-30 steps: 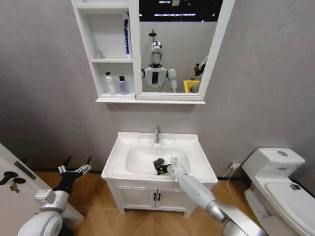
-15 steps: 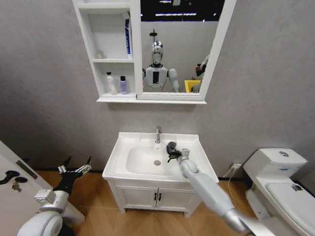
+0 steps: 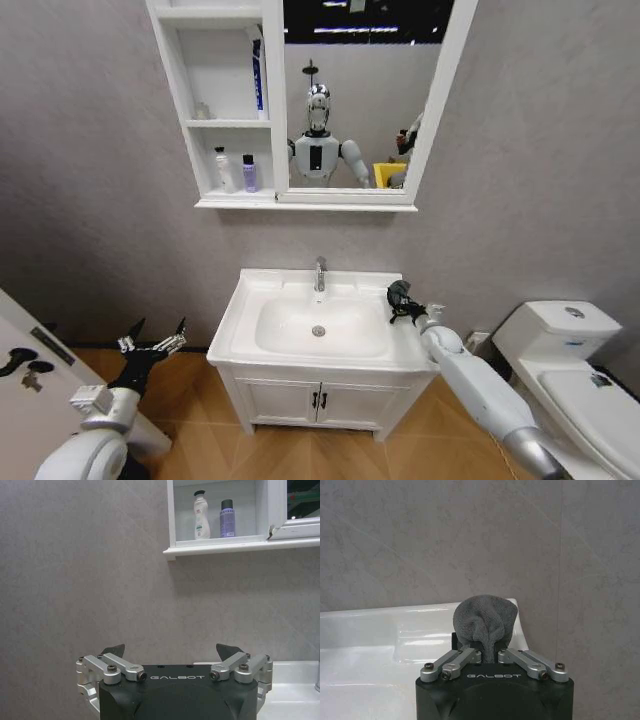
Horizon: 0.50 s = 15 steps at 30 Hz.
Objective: Move facial cleanser and shampoo from washbasin to cabinet, then wipe washbasin with towel.
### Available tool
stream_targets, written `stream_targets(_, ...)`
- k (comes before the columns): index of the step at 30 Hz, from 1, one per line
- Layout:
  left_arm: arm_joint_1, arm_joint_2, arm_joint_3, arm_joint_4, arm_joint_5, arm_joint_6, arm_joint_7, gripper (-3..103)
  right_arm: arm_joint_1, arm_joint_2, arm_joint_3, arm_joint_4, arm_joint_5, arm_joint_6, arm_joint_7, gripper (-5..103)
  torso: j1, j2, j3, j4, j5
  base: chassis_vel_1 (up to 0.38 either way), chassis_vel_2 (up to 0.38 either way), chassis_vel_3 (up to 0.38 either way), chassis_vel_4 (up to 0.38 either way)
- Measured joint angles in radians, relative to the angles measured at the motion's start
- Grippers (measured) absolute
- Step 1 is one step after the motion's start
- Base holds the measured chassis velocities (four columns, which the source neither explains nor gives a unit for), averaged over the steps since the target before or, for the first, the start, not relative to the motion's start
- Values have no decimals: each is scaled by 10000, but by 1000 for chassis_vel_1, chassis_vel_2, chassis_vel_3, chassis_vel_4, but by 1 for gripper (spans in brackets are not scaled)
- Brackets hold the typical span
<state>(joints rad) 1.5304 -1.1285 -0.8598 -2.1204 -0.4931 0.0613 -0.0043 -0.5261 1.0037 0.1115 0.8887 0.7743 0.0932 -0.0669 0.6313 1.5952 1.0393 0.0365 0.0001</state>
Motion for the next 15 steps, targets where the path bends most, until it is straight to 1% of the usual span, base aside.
stream_targets(1,1,0,0,0,0,0,0,100,150,136,-23,-432,-73,312,-317,11,1,-1,0,2,0,0,0,0,0)
stream_targets(2,1,0,0,0,0,0,0,100,150,136,-23,-432,-73,312,-317,11,1,-1,0,2,0,0,0,0,0)
stream_targets(4,0,0,0,0,0,0,0,100,305,331,-53,-858,-88,637,-758,22,2,-1,1,4,2,0,0,0,0)
stream_targets(5,0,0,0,0,0,-1,0,100,318,366,-60,-877,-83,673,-813,27,2,-1,1,4,0,0,0,0,0)
stream_targets(6,0,0,0,0,0,-1,0,100,318,366,-60,-877,-83,673,-813,27,2,-1,1,4,0,0,0,0,0)
stream_targets(7,0,0,0,0,0,0,0,100,327,403,-64,-872,-68,692,-832,33,2,0,0,3,-3,0,0,0,0)
stream_targets(8,0,0,0,0,0,0,0,100,327,403,-64,-872,-68,692,-832,33,2,0,0,3,-3,0,0,0,0)
stream_targets(9,0,0,0,0,0,0,0,100,327,479,-60,-818,-61,699,-753,38,1,0,0,-1,-3,0,0,0,0)
stream_targets(11,0,0,0,0,0,-1,0,100,283,527,-34,-599,-94,657,-378,49,1,-1,0,1,-1,0,0,0,0)
stream_targets(12,0,0,0,0,0,0,0,100,233,530,-5,-435,-152,557,-97,49,1,-1,0,2,-3,0,0,0,0)
stream_targets(13,0,0,0,0,0,0,0,100,233,530,-5,-435,-152,557,-97,49,1,-1,0,2,-3,0,0,0,0)
stream_targets(15,0,0,0,0,0,0,0,100,117,520,58,-147,-227,339,348,61,1,-1,-1,1,-3,0,0,0,0)
